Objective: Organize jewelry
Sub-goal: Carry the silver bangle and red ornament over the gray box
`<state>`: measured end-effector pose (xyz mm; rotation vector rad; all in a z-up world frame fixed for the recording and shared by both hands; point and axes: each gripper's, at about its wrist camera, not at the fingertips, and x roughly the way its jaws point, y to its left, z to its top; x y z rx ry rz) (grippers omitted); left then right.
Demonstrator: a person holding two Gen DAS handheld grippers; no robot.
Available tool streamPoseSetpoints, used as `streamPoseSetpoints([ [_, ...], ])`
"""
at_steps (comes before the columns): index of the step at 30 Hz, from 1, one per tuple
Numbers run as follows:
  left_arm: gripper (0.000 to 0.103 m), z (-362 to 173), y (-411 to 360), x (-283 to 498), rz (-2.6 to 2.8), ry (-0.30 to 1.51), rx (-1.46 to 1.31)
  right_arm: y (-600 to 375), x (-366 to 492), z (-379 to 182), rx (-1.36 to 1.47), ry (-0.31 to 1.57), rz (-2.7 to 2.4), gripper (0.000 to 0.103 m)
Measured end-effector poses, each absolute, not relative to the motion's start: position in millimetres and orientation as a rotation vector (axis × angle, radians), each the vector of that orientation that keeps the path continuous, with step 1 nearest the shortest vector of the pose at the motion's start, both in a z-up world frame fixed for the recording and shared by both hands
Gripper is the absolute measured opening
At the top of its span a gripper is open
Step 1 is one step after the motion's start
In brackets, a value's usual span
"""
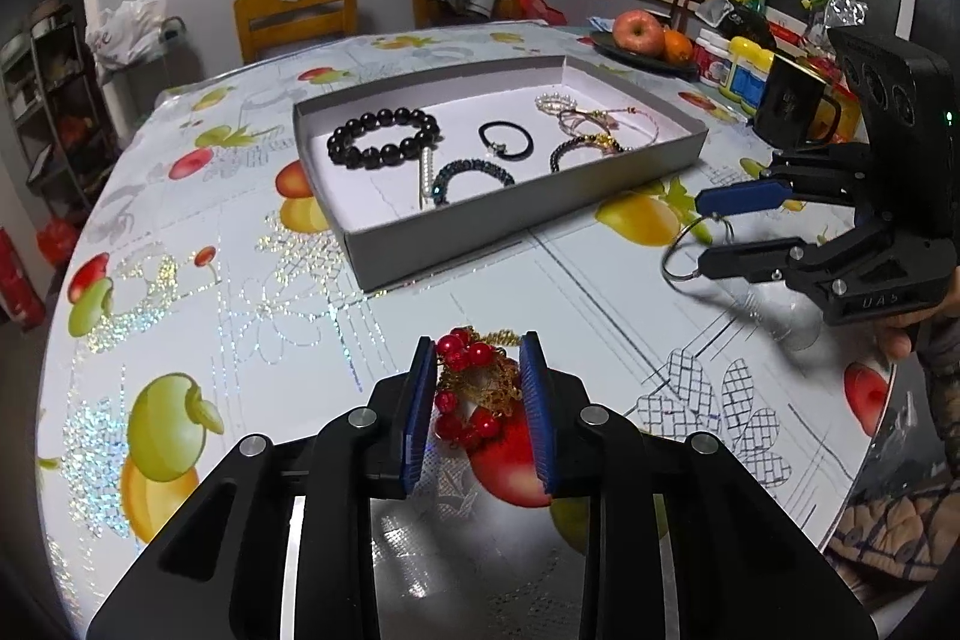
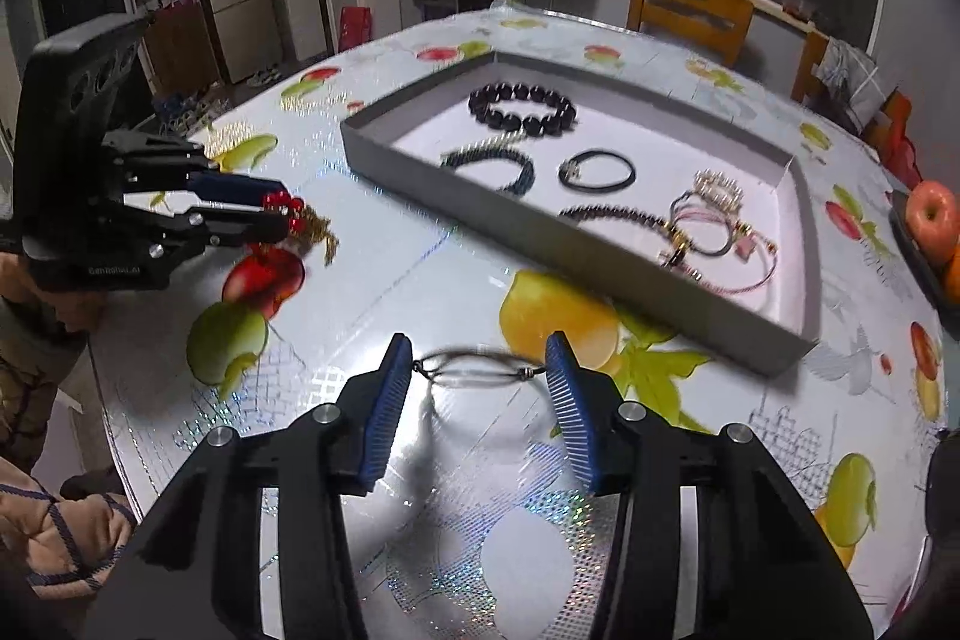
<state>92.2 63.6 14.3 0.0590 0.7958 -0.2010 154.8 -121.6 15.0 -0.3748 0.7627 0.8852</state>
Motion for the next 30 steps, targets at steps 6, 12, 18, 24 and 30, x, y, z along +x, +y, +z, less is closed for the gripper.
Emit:
streamPoseSetpoints([
  [6,0.030,22,66,91,-0.195,0.771,0.038,-128,157,24,-0.351,0.736,0.877,0.046],
  [12,0.030,27,65,90,-0.196,0.755,0.031,-130,157,24,-0.335,0.729,0.877,0.046],
  [18,0.030,28,64,91,-0.196,0.752,0.031,-131,160,27,-0.325,0.720,0.874,0.046],
  [24,0.030,33,64,93,-0.194,0.743,0.031,-131,162,31,-0.317,0.711,0.874,0.046],
  [30,0.030,40,65,95,-0.194,0.732,0.023,-131,162,32,-0.314,0.708,0.874,0.046],
])
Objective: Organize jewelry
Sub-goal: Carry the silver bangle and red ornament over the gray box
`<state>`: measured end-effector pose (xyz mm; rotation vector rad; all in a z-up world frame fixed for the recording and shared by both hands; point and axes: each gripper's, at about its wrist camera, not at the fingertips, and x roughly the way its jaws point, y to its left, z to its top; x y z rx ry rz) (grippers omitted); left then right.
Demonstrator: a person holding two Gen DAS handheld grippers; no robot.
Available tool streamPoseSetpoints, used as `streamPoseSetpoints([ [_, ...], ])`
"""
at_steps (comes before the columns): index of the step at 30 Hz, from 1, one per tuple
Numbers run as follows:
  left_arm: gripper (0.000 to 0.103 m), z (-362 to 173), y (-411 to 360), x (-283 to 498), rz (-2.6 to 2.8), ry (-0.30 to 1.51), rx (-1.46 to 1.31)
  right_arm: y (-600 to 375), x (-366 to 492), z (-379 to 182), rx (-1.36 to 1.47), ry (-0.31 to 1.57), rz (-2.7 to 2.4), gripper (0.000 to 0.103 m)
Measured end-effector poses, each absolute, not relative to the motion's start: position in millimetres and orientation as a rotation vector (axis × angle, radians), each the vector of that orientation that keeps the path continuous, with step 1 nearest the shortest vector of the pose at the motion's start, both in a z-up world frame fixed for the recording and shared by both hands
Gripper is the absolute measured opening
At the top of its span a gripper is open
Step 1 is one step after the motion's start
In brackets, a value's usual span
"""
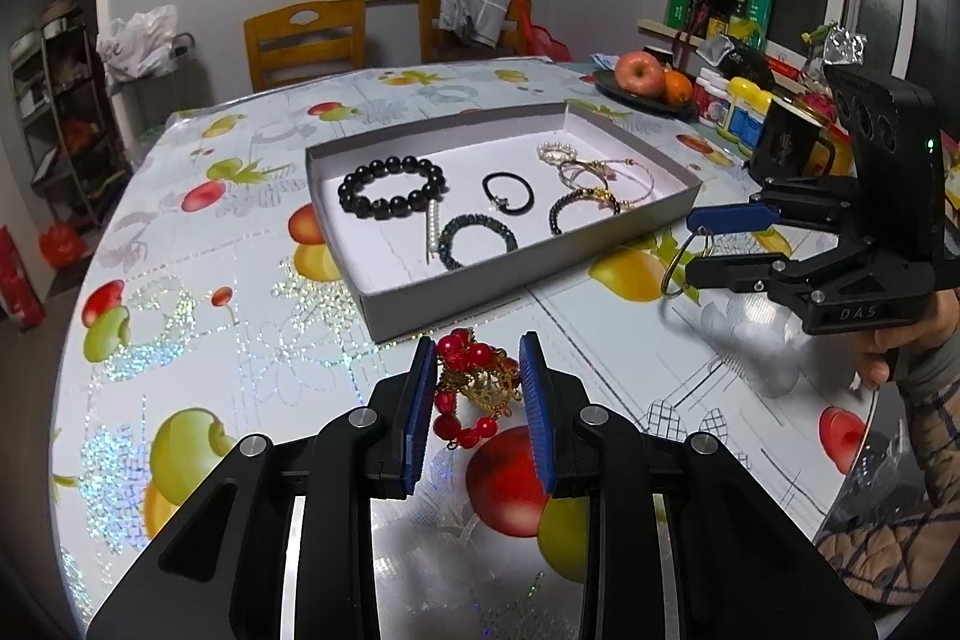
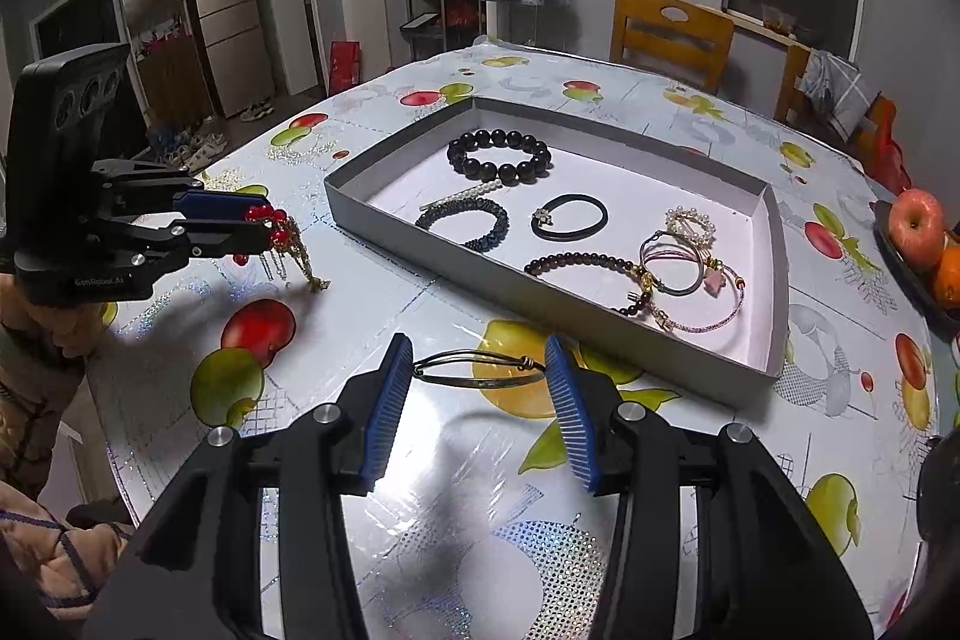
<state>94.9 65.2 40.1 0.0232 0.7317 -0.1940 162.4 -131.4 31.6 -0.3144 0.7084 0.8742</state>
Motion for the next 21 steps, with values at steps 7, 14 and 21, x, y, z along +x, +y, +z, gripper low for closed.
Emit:
streamPoseSetpoints([
  [7,0.030,62,65,101,-0.196,0.694,0.035,-131,167,44,-0.304,0.681,0.874,0.046],
  [14,0.030,98,61,104,-0.190,0.630,0.061,-127,180,76,-0.294,0.621,0.874,0.046],
  [21,0.030,120,62,92,-0.174,0.615,0.093,-129,192,102,-0.289,0.574,0.872,0.046],
])
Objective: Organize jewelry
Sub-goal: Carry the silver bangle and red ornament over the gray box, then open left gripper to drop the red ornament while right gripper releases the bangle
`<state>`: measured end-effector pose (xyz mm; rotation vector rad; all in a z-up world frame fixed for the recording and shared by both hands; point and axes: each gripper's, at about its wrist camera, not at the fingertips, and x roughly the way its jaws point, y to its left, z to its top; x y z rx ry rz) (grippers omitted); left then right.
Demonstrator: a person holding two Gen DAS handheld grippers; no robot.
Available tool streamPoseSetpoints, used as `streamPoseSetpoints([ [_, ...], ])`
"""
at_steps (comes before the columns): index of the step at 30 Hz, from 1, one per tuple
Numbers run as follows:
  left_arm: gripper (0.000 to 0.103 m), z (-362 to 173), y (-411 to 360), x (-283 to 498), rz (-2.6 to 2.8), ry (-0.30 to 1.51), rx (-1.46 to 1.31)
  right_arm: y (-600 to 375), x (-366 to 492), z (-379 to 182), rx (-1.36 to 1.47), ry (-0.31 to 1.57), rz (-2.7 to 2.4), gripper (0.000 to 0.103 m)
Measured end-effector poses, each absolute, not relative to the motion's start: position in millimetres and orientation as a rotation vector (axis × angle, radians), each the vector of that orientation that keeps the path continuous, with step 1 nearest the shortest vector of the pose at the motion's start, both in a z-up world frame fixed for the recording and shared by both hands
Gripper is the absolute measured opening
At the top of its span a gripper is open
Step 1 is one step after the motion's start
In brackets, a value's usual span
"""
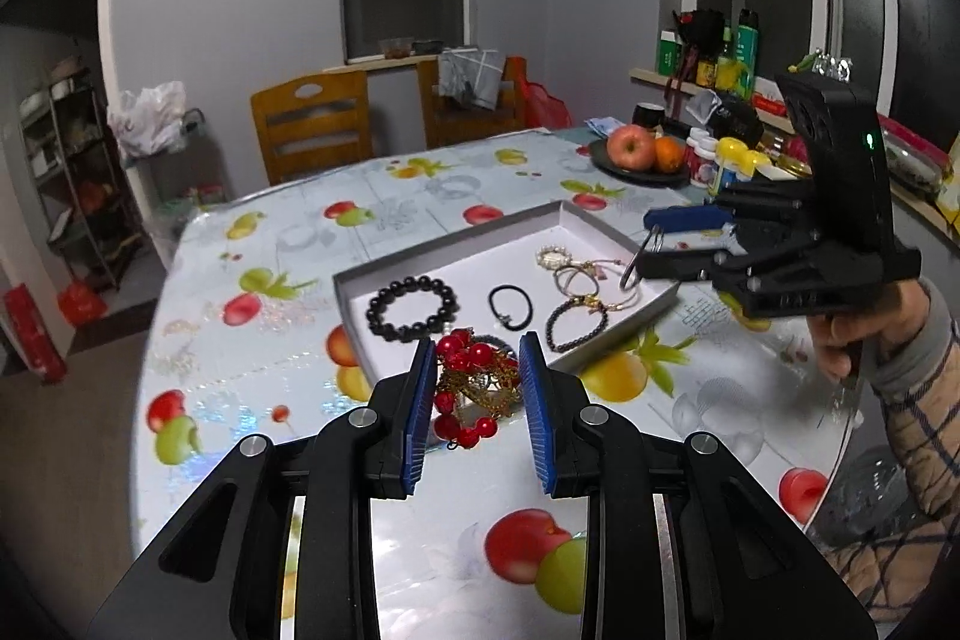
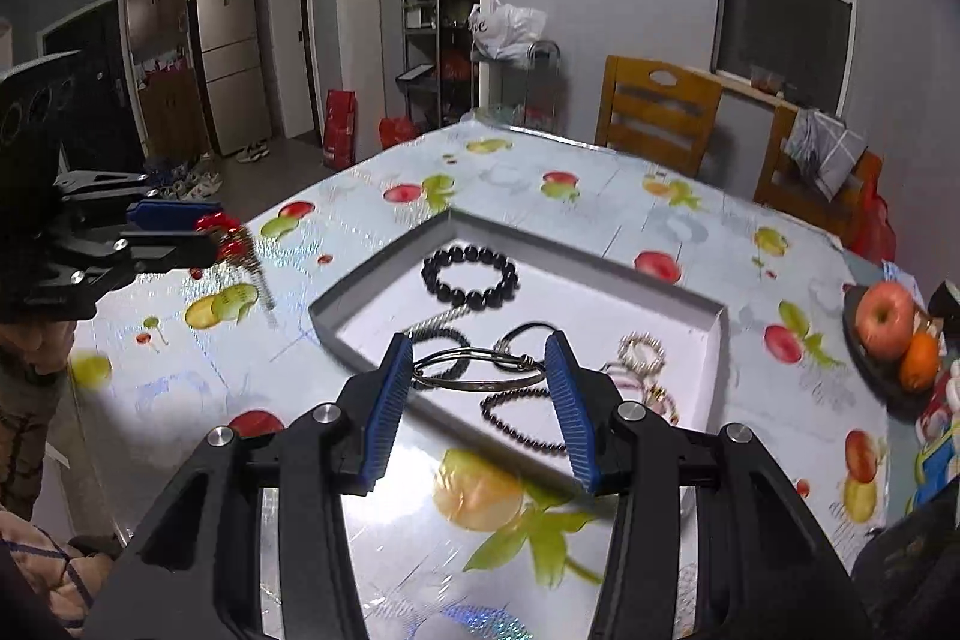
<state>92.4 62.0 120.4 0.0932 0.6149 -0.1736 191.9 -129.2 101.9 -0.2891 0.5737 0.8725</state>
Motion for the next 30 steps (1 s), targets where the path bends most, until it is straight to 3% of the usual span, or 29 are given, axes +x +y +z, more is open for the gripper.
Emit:
streamPoseSetpoints([
  [15,0.030,117,66,154,-0.209,0.656,0.053,-125,223,104,-0.284,0.597,0.858,0.046],
  [30,0.030,43,90,241,-0.147,0.778,-0.079,-71,345,45,-0.213,0.795,0.782,0.046],
])
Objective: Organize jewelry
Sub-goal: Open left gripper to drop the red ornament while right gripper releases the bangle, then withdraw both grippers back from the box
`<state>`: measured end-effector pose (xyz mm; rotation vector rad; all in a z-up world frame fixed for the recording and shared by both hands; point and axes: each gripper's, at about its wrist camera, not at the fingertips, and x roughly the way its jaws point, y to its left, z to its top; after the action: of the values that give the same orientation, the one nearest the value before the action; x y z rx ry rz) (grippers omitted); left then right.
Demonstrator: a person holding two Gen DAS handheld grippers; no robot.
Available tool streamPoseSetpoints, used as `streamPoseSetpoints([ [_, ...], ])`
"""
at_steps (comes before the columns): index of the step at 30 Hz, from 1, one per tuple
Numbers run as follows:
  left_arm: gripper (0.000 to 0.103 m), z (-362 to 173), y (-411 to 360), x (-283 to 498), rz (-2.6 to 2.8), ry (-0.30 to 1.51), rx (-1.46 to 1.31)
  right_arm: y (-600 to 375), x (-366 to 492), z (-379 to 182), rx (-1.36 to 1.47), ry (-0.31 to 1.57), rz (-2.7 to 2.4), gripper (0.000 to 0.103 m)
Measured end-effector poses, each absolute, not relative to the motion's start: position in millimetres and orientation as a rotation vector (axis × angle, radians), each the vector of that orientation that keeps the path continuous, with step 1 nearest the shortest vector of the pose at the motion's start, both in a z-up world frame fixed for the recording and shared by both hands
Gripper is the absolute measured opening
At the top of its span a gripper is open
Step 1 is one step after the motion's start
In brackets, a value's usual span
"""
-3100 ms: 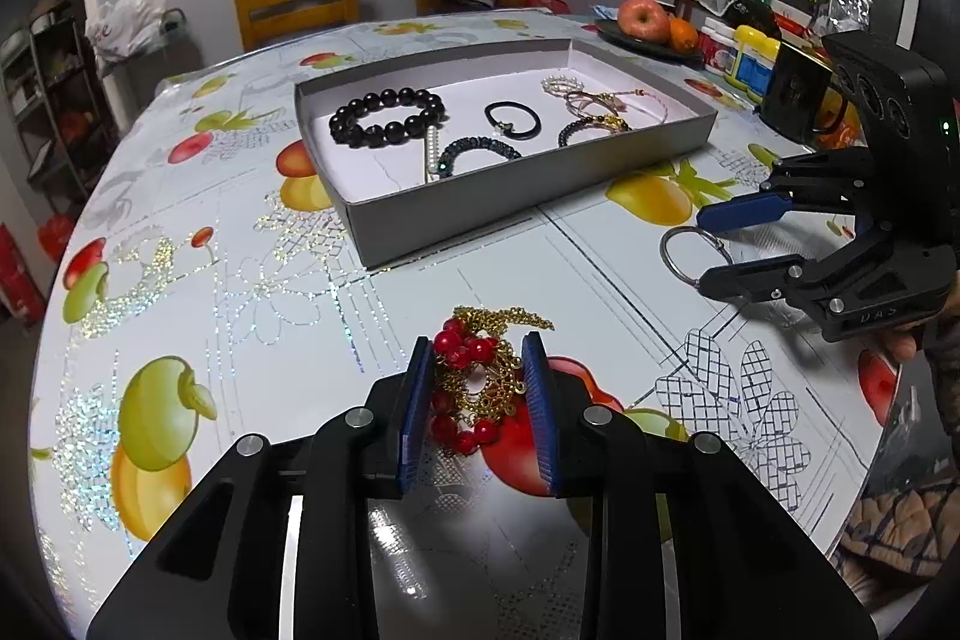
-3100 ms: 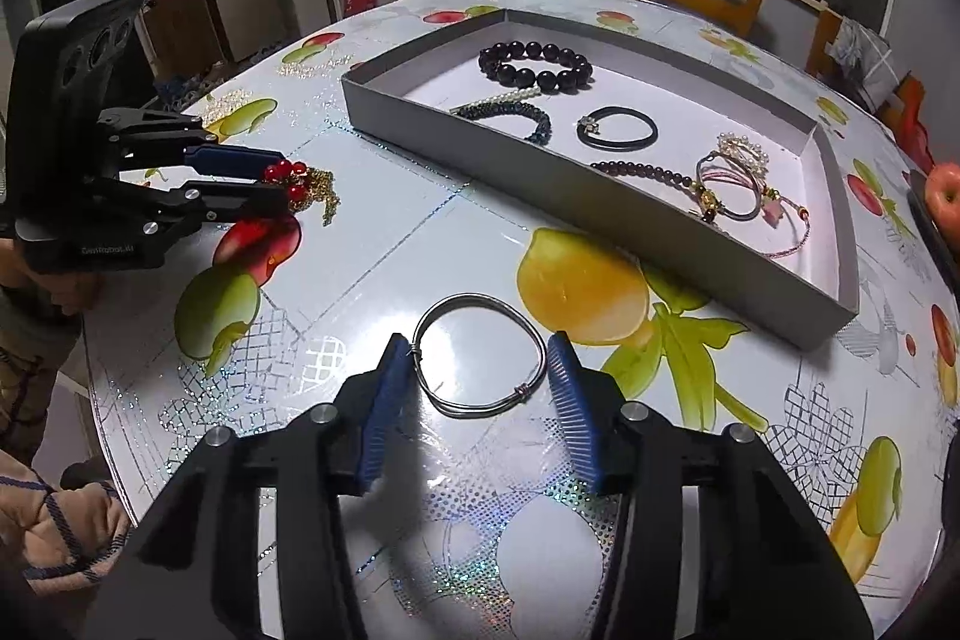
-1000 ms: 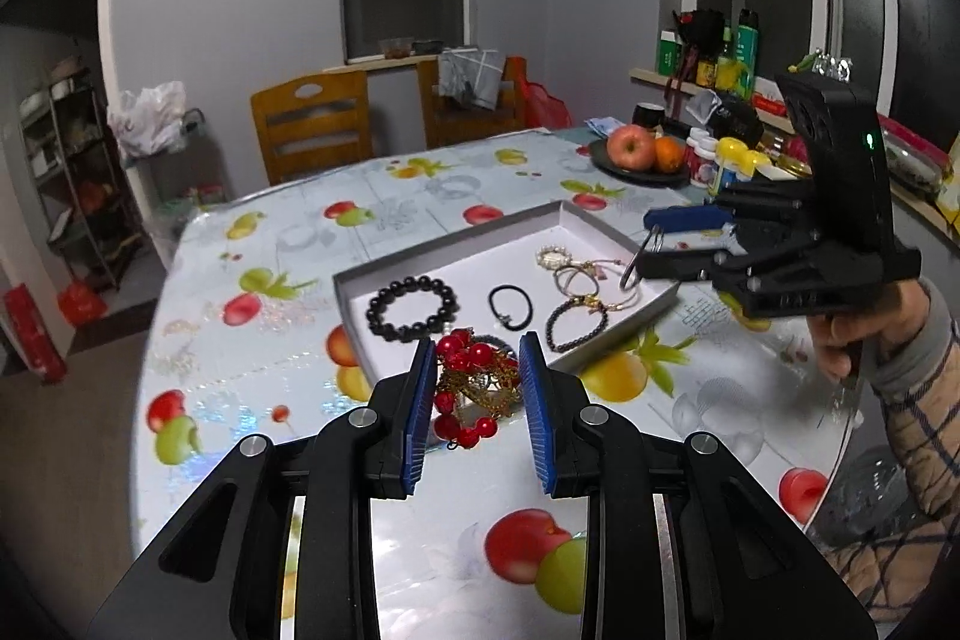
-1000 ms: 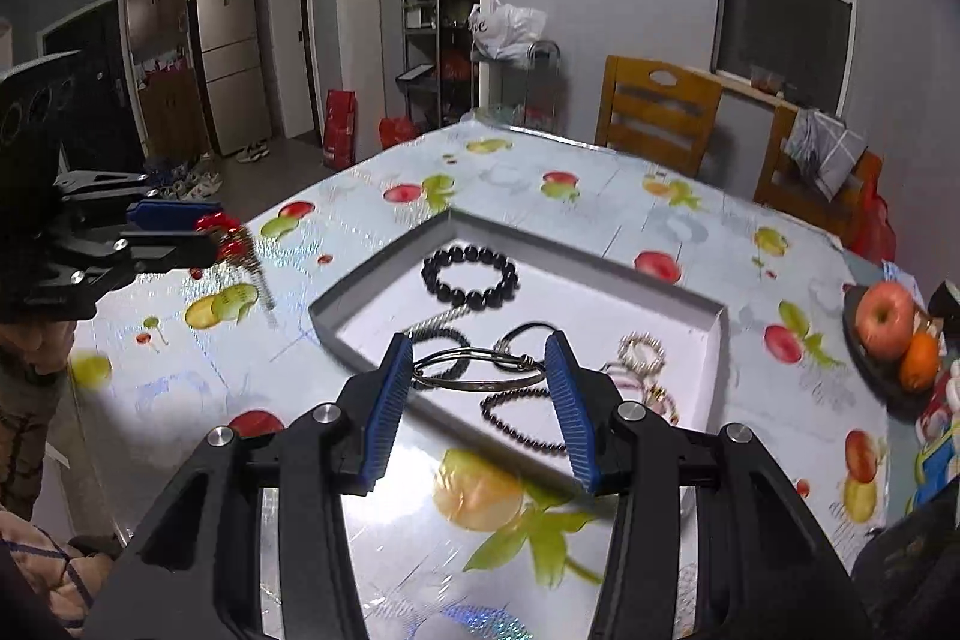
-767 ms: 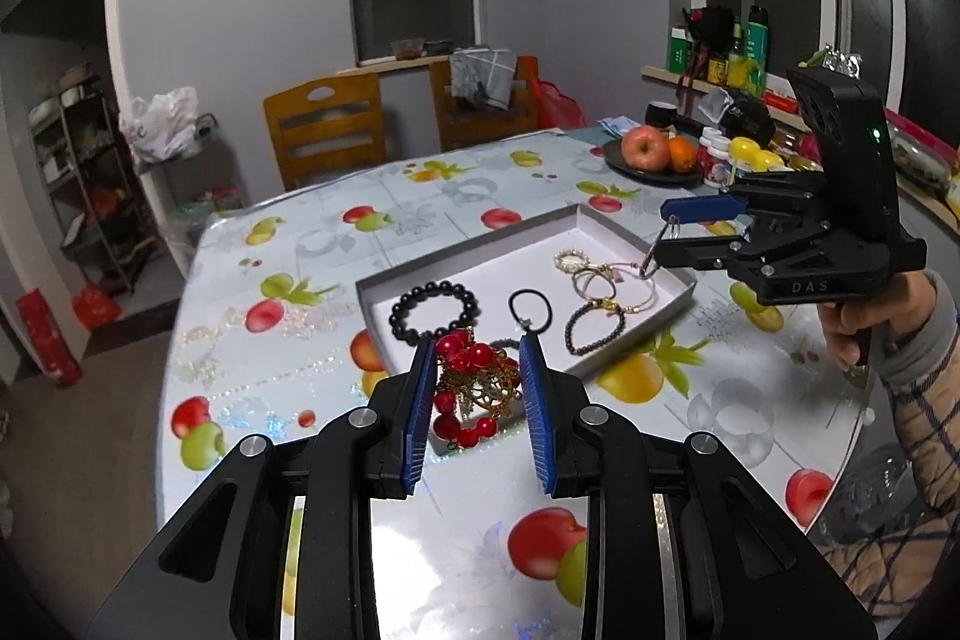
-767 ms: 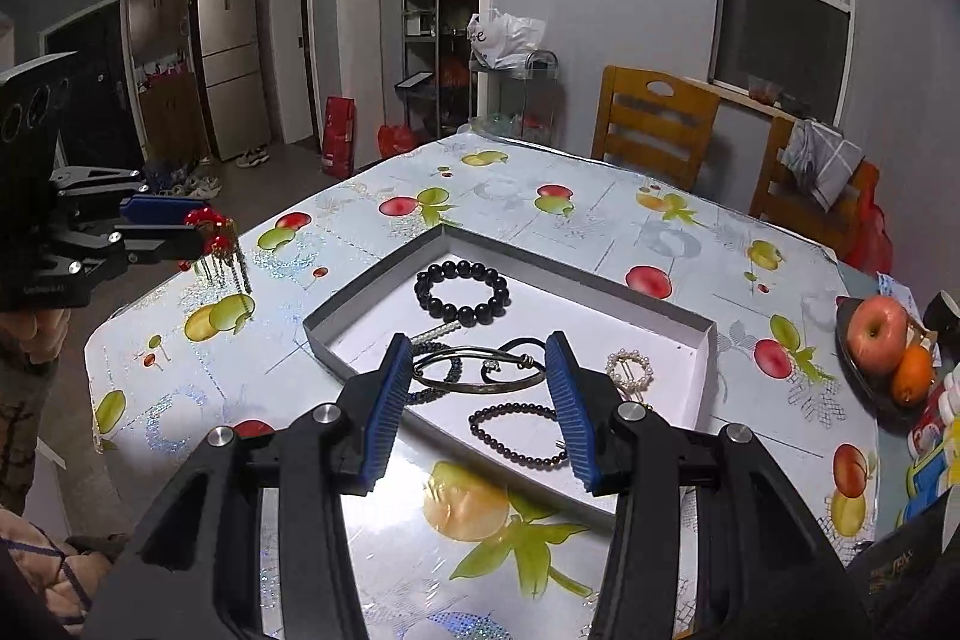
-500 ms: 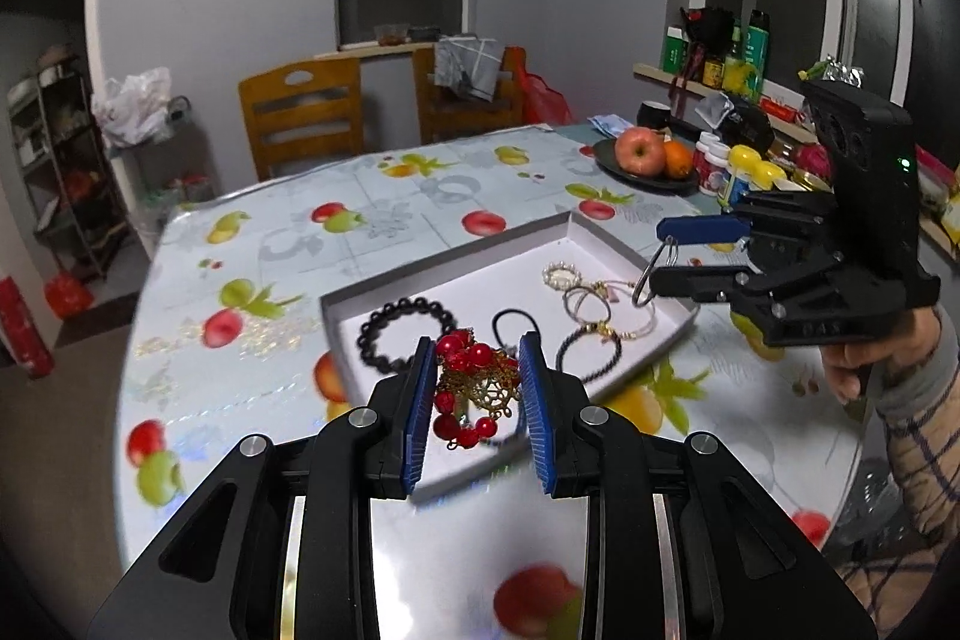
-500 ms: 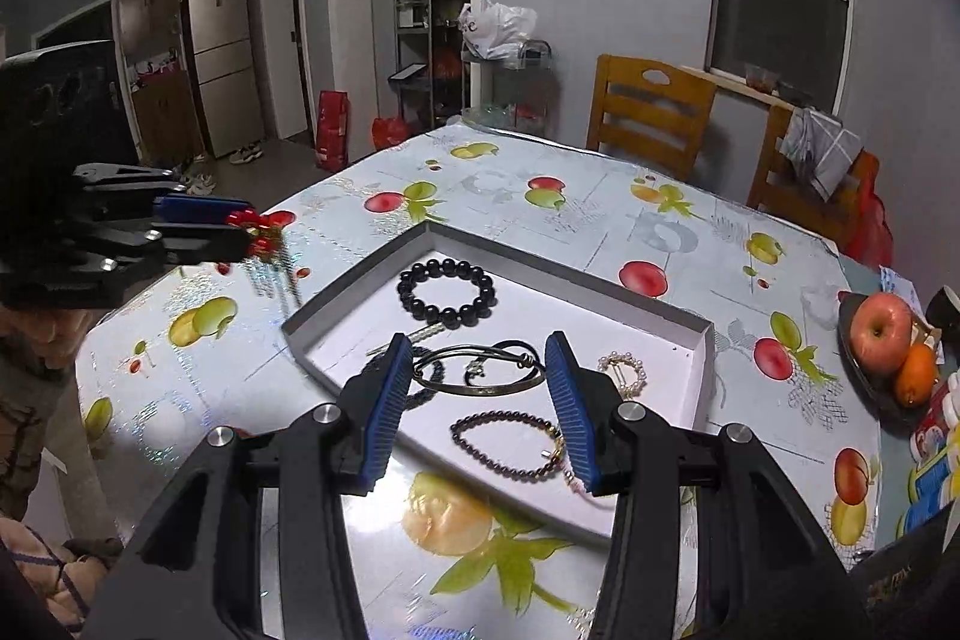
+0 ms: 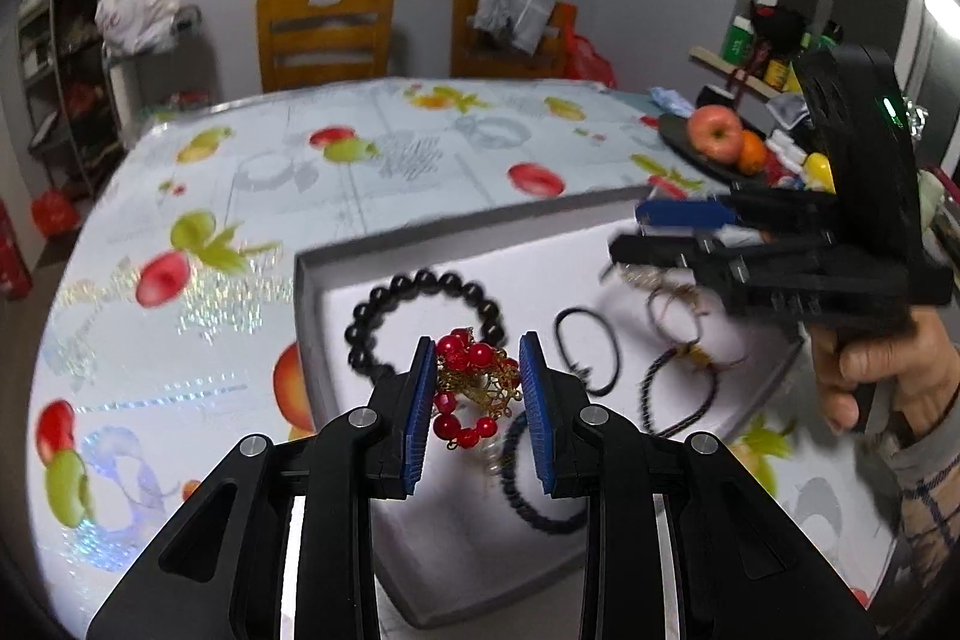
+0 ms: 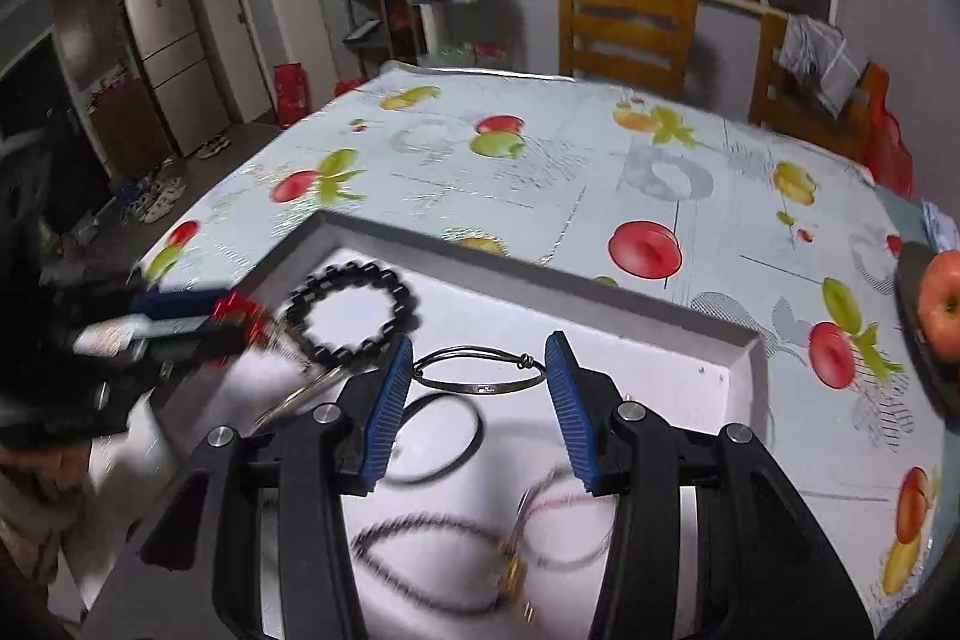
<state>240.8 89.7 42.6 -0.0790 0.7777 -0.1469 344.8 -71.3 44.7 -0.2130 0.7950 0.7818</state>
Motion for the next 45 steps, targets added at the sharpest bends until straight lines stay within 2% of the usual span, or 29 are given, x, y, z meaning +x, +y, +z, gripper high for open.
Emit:
streamPoseSetpoints([
  [8,0.030,23,95,239,-0.115,0.826,-0.059,-63,364,24,-0.234,0.880,0.730,0.046],
  [11,0.044,23,96,234,-0.108,0.814,-0.065,-63,358,23,-0.278,0.884,0.724,0.046],
  [13,0.060,24,94,230,-0.114,0.801,-0.062,-64,355,22,-0.292,0.881,0.725,0.046],
  [15,0.068,26,91,226,-0.118,0.786,-0.055,-68,352,21,-0.290,0.884,0.725,0.047],
  [19,0.078,32,86,216,-0.125,0.755,-0.046,-76,343,21,-0.278,0.878,0.735,0.048],
  [20,0.079,34,85,213,-0.126,0.745,-0.049,-79,341,21,-0.271,0.874,0.736,0.050],
  [21,0.082,35,84,212,-0.128,0.740,-0.052,-82,339,22,-0.260,0.868,0.740,0.057],
  [23,0.086,38,83,208,-0.127,0.726,-0.058,-89,335,24,-0.245,0.854,0.734,0.059],
  [28,0.090,43,82,196,-0.103,0.689,-0.074,-111,319,32,-0.197,0.817,0.727,0.064],
  [30,0.092,45,81,191,-0.096,0.674,-0.079,-120,310,37,-0.183,0.791,0.728,0.070],
  [32,0.093,47,81,186,-0.087,0.661,-0.088,-132,298,41,-0.168,0.762,0.727,0.072],
  [35,0.094,46,80,178,-0.082,0.648,-0.104,-149,279,45,-0.142,0.716,0.722,0.081],
  [41,0.095,41,72,164,-0.087,0.633,-0.108,-174,243,43,-0.094,0.647,0.707,0.091],
  [45,0.095,38,64,156,-0.084,0.628,-0.106,-181,221,42,-0.100,0.604,0.694,0.094],
])
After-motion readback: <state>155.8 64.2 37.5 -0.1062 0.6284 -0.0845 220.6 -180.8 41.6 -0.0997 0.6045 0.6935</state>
